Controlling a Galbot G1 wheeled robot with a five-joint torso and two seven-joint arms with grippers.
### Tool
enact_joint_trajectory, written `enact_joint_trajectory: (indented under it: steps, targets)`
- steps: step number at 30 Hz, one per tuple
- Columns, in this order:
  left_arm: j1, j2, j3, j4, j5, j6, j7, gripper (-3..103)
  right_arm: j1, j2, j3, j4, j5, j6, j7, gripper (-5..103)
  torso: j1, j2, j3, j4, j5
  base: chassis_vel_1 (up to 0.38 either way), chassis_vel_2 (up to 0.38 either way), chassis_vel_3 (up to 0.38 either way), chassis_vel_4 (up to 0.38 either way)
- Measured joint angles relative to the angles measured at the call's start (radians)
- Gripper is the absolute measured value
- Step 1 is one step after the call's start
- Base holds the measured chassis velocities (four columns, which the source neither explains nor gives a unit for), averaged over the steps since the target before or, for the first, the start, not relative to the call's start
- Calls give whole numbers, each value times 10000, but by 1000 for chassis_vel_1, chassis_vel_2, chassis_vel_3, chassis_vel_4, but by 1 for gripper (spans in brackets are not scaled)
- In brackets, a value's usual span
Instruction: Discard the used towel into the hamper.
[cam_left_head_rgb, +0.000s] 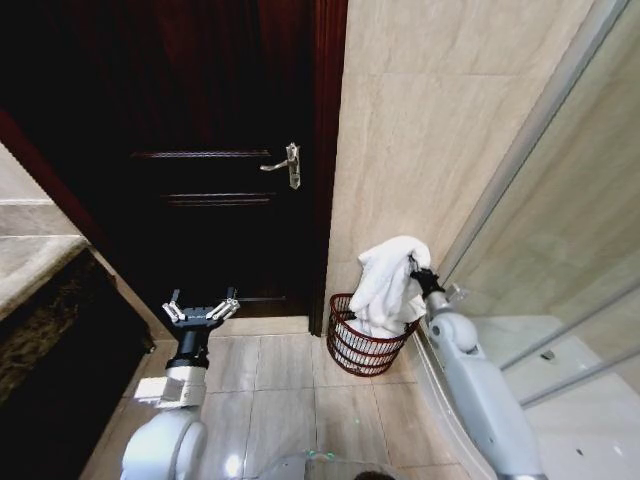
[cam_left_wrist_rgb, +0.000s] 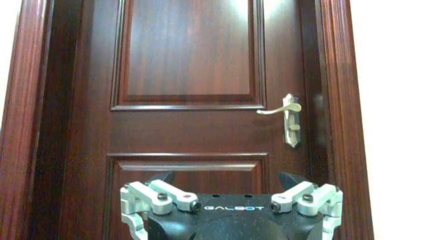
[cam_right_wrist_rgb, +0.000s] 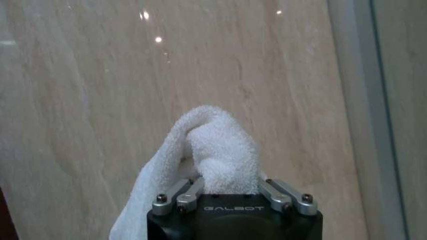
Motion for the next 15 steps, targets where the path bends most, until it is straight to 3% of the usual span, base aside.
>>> enact_joint_trajectory:
  steps: [15]
  targets:
    - [94,-116,465,154,596,113,93,100,-825,100,326,116,-149,34,-304,19,-209,-467,-255,-1,-1,0,0,0,0]
